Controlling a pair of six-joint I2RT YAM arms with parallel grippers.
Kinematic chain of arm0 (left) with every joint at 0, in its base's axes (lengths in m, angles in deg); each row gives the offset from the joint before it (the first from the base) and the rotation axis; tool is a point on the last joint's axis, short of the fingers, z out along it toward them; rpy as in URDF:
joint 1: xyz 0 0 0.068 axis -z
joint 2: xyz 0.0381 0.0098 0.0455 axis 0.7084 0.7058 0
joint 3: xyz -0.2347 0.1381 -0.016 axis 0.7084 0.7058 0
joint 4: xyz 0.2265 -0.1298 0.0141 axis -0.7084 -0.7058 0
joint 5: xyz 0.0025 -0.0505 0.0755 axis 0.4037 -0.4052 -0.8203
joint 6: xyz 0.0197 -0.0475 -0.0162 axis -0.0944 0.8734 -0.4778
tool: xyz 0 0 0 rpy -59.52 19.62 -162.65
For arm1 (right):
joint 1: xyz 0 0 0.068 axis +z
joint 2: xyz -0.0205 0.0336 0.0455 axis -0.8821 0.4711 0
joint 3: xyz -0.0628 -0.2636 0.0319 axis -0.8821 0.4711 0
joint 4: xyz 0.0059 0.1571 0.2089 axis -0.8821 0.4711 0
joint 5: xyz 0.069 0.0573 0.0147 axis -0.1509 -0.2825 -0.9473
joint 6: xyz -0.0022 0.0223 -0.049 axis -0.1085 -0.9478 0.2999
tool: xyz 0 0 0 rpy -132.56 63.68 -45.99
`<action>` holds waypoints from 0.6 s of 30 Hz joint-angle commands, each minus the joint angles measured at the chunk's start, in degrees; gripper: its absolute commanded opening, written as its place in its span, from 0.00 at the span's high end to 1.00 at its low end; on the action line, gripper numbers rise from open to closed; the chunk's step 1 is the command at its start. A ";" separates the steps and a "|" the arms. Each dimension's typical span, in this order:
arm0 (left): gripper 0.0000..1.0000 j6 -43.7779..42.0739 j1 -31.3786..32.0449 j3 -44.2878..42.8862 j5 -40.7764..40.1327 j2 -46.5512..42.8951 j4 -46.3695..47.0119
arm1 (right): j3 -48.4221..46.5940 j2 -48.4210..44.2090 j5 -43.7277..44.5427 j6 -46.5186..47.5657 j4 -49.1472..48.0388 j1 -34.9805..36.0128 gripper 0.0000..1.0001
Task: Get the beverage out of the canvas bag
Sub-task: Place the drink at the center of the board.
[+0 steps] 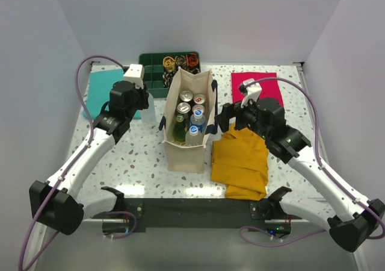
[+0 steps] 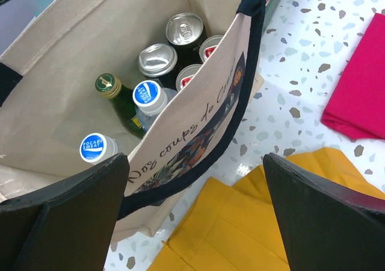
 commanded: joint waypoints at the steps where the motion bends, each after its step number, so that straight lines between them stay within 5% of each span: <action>1: 1.00 1.90 -1.40 0.03 3.28 -0.15 18.99 | -0.18 0.39 2.08 1.07 -1.40 0.11 0.02; 18: 1.00 -0.56 -3.94 1.18 4.69 11.45 34.29 | -1.32 3.91 3.40 1.42 -1.50 0.11 0.02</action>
